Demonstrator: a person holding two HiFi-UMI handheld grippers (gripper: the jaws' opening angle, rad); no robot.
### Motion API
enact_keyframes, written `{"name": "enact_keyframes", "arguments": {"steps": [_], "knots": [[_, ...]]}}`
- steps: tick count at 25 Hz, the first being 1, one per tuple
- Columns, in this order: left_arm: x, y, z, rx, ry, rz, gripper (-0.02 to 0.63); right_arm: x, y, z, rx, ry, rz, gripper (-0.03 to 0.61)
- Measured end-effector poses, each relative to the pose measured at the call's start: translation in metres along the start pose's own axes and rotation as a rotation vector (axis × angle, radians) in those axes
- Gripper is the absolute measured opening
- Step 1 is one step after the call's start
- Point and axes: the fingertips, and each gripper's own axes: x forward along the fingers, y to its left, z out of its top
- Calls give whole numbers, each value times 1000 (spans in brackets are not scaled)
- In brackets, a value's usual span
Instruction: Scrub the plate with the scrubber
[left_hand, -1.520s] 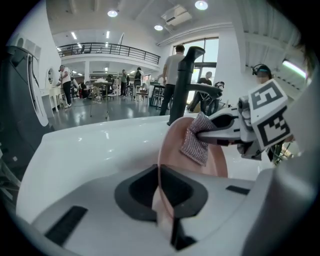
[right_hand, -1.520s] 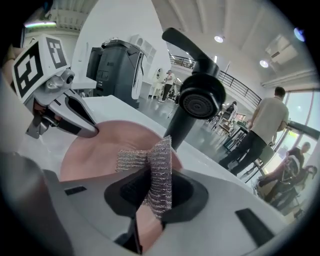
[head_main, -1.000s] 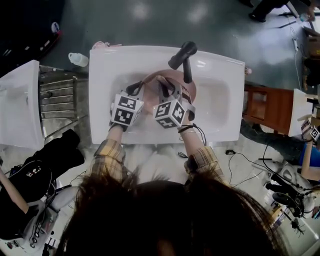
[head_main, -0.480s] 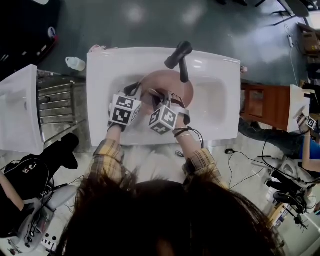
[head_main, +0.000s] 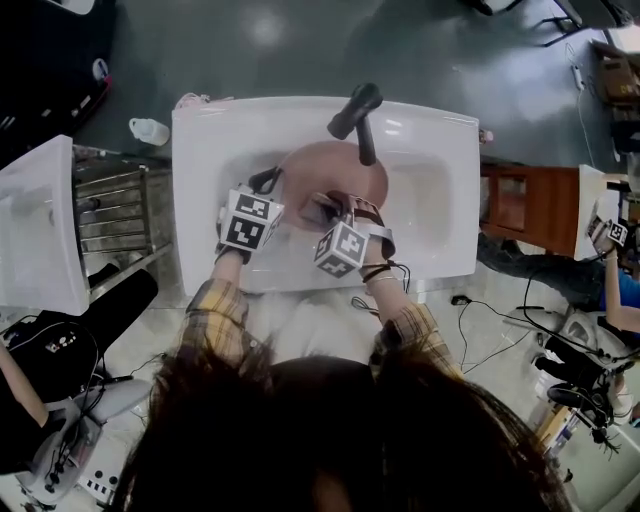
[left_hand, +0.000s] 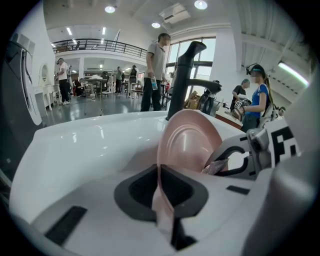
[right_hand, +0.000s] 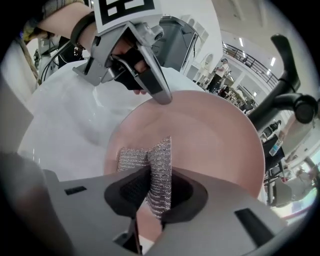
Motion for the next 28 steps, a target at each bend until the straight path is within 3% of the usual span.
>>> {"name": "enact_keyframes", "arguments": {"steps": [7, 16, 21, 28], "knots": [[-3, 0, 2, 40, 24, -19, 26, -10, -20, -21, 23, 41, -37, 83], [-4, -3, 0, 56, 39, -26, 26, -31, -73, -50, 34, 74, -189, 84], [-3, -5, -2, 57, 47, -30, 28, -36, -96, -42, -25, 61, -271, 84], [-3, -8, -1, 57, 47, -32, 28, -35, -123, -18, 19, -2, -341, 86]]}}
